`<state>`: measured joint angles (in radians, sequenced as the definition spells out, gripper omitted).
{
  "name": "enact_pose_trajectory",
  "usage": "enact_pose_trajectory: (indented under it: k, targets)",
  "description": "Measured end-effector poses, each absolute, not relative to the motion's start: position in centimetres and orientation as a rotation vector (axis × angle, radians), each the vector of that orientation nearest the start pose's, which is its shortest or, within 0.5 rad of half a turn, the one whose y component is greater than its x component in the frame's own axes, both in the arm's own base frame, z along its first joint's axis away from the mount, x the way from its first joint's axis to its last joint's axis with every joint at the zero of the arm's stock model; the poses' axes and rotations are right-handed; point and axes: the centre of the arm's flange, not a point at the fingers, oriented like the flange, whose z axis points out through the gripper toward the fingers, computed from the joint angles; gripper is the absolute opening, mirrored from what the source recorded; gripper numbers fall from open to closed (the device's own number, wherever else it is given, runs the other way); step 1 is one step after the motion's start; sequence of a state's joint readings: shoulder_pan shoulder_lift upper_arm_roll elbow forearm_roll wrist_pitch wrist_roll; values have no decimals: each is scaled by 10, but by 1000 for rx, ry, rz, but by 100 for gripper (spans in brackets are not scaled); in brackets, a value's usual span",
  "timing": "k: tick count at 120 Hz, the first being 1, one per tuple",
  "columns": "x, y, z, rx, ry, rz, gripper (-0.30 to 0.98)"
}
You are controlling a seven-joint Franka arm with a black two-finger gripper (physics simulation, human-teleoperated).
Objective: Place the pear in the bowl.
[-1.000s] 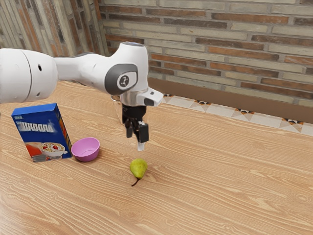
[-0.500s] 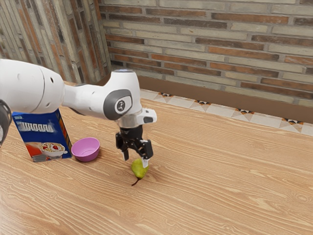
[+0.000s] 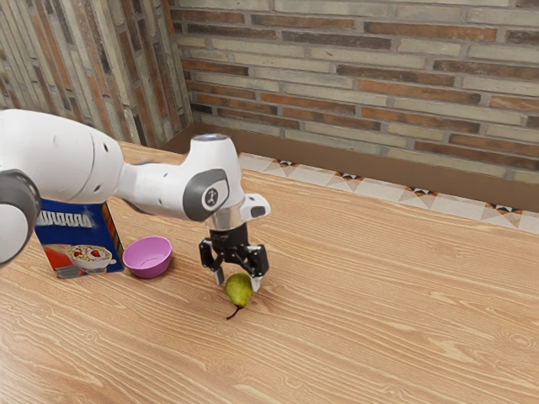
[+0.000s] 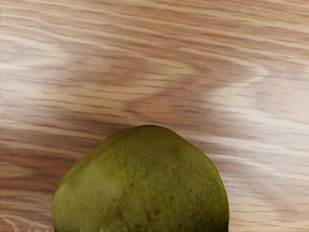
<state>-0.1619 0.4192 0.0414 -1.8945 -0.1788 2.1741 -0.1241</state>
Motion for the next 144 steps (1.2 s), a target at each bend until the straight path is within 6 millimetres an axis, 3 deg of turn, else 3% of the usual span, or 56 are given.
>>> enact_pose_trajectory:
  k: [33, 88, 112, 144]
  targets:
    - [612, -79, 270, -3227, -289, 223, 46]
    - [616, -76, 257, -3225, -425, 195, 39]
    - [610, -69, 282, -3224, -453, 152, 30]
    - [603, -22, 321, -3198, -583, 84, 27]
